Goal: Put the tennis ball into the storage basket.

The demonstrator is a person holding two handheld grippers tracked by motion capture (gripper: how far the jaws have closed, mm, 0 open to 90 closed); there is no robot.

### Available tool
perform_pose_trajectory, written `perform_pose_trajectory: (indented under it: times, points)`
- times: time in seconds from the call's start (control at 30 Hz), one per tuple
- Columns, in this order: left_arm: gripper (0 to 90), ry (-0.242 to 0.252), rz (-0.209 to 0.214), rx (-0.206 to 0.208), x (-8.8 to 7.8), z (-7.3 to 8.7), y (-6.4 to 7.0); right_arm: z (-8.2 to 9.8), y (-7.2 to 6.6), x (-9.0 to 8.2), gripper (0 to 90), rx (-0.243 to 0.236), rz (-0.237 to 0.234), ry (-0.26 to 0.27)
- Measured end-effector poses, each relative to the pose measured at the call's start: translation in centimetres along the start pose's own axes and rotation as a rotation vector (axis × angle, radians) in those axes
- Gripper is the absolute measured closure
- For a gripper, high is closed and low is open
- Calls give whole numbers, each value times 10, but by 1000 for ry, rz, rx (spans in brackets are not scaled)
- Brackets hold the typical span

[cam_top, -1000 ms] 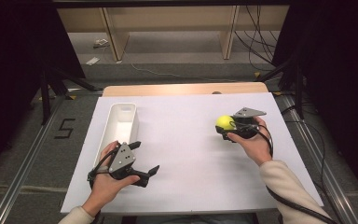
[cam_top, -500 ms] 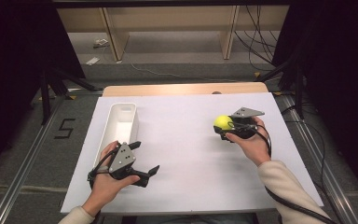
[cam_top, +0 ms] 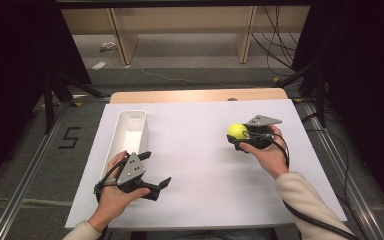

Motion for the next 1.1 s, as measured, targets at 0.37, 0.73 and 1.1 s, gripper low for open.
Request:
perform_pose_trajectory:
  times: [0.37, 0.73, 1.1]
  points:
    - [0, -1, 0, 0, 0, 0, 0, -1, -4, 1, 264, -4, -4, 3]
    - [0, 0, 1, 0, 0, 0, 0, -3, -8, 2, 264, -4, -11, 6]
    - [0, 1, -1, 4, 0, 0, 0, -5, -13, 4, 264, -12, -20, 11]
Point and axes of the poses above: each handheld gripper's, and its own axes: x roughly forward along the jaws, z roughly out of its underside, y roughly to its right, the point moved 1 cm from there along x, roughly forward along the jaws
